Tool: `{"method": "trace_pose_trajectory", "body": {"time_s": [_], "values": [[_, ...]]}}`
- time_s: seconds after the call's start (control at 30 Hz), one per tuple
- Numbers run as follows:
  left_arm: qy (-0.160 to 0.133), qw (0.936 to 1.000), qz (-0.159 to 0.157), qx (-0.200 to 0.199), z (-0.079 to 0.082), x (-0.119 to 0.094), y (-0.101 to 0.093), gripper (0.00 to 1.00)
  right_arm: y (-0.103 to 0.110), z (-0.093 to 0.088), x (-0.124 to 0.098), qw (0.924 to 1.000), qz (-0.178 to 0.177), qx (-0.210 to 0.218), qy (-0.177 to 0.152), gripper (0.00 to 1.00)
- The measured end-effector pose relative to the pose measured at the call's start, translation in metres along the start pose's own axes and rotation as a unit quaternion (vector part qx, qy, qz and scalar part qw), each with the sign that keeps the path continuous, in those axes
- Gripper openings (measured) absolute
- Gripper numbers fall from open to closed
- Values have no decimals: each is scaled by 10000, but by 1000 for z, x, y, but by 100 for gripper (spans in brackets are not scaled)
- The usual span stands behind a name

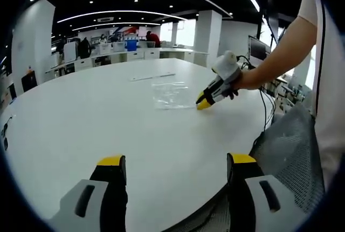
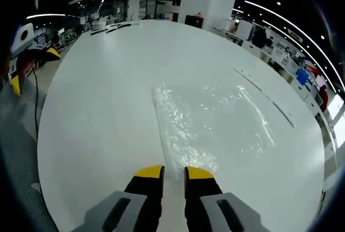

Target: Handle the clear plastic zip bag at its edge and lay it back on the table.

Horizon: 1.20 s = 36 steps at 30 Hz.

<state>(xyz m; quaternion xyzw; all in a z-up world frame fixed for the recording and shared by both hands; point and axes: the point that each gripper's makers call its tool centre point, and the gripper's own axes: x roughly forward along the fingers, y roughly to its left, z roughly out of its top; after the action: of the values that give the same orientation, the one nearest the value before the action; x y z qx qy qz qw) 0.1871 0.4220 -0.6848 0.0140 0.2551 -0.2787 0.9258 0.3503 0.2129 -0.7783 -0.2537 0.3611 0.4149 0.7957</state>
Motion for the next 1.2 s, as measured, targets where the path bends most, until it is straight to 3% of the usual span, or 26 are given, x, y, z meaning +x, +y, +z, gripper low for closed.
{"method": "trace_pose_trajectory", "body": {"time_s": [0.4, 0.67, 0.97, 1.07, 1.2], "values": [[83, 10000, -33, 36, 0, 0, -2, 74, 3, 0, 1, 9999, 67, -95, -5, 0], [93, 9999, -19, 52, -2, 0, -1, 73, 1, 2, 3, 9999, 125, -24, -12, 0], [80, 9999, -19, 59, -1, 0, -1, 72, -2, 6, -2, 9997, 61, -218, -63, 0], [70, 10000, -14, 60, -1, 0, -1, 72, -6, 7, -4, 9998, 1, -159, -119, 14], [55, 10000, -6, 50, -1, 0, 0, 72, -6, 2, -7, 9994, 53, -339, 28, 13]]}}
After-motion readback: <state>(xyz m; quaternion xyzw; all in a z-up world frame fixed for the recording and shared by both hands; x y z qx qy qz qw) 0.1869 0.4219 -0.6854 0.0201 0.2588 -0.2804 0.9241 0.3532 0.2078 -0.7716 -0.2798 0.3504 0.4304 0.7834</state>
